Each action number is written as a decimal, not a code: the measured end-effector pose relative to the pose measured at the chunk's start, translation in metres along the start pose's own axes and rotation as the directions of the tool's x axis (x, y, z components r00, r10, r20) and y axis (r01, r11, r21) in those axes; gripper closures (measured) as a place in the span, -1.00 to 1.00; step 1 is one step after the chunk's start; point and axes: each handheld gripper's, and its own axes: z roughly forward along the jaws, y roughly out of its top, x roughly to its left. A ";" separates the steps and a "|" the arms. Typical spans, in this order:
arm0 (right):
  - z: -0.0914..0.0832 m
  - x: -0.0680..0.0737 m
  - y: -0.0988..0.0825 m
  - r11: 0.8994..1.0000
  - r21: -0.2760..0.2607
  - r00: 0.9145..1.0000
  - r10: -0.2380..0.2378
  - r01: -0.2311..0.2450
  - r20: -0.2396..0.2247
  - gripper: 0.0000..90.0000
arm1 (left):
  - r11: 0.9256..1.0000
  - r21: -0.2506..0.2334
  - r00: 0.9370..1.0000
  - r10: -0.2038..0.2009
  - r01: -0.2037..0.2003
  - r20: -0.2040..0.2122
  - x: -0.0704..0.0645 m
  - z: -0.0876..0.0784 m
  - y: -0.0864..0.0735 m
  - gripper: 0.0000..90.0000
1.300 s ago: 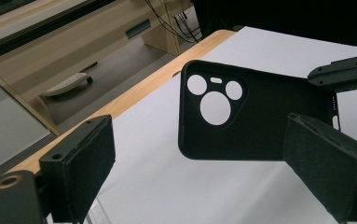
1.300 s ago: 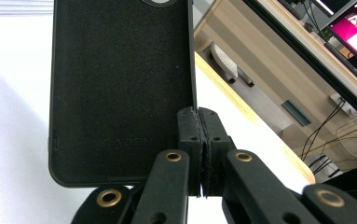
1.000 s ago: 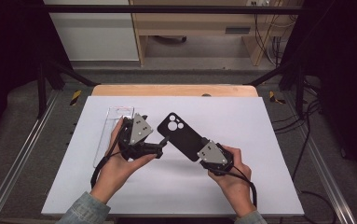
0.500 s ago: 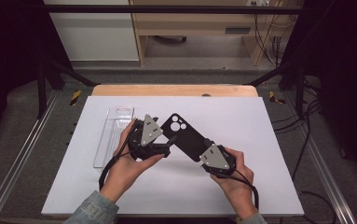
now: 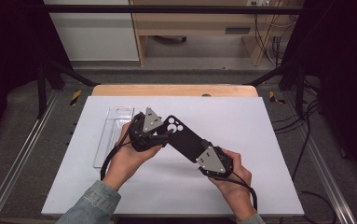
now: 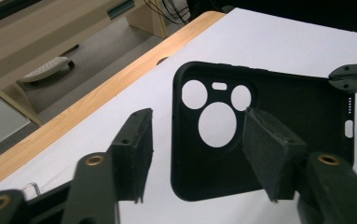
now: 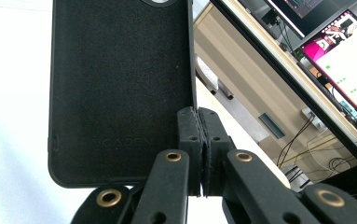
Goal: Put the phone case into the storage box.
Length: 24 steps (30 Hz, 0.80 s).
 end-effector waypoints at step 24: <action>0.000 0.004 0.001 1.000 -0.003 1.000 -0.014 0.014 -0.007 0.98 | 0.997 0.061 0.998 -0.046 0.044 0.033 0.010 0.003 -0.001 0.73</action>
